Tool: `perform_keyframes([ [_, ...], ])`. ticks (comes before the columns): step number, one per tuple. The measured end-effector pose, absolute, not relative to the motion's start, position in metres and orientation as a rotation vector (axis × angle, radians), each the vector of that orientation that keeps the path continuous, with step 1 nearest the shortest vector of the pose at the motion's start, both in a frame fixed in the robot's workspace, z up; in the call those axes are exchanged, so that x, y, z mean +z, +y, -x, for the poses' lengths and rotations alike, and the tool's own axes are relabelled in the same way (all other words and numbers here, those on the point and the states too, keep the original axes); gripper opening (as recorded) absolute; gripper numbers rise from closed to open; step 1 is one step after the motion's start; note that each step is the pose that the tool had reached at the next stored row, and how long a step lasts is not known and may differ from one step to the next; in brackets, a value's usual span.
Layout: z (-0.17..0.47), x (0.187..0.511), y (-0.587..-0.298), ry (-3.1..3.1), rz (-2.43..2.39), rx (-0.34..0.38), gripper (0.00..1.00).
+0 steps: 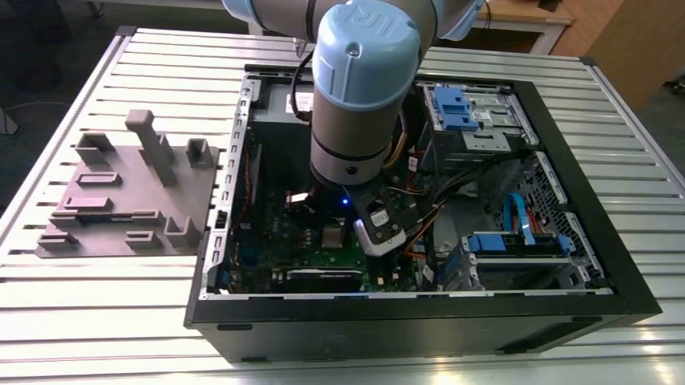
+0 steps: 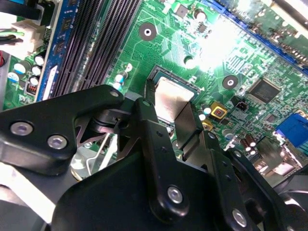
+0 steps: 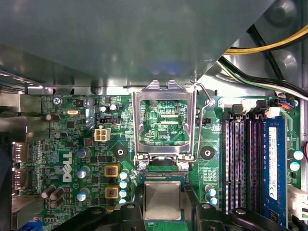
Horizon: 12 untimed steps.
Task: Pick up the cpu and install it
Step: 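Place the cpu into insertion slot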
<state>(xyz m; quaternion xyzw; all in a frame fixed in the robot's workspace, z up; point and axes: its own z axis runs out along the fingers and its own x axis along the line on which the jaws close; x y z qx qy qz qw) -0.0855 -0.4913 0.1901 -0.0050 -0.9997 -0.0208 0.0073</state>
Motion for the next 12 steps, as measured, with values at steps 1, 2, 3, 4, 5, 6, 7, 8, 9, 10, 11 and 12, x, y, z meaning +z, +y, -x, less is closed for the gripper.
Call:
perform_keyframes([
  [1,0.0856,0.1901,-0.4912,-3.128,0.016,-0.065,0.42],
  [2,0.0856,0.19,-0.4912,-3.128,0.016,-0.065,0.42],
  [3,0.0856,0.19,-0.4912,-3.128,0.016,-0.065,0.42],
  [4,0.0855,0.19,-0.4912,-3.128,0.016,-0.065,0.42],
  [5,0.0855,0.1899,-0.4911,-3.128,0.016,-0.065,0.42],
  [6,0.0855,0.1899,-0.4911,-3.128,0.016,-0.065,0.42],
  [7,0.0855,0.1899,-0.4911,-3.128,0.016,-0.065,0.42],
  [8,0.0855,0.1899,-0.4912,-3.128,0.016,-0.065,0.42],
  [9,0.0855,0.1899,-0.4912,-3.128,0.016,-0.065,0.42],
  [10,0.0855,0.1899,-0.4911,-3.128,0.016,-0.065,0.42],
  [11,0.0855,0.1899,-0.4912,-3.128,0.016,-0.065,0.42],
  [12,0.0855,0.1898,-0.4912,-3.128,0.016,-0.065,0.42],
])
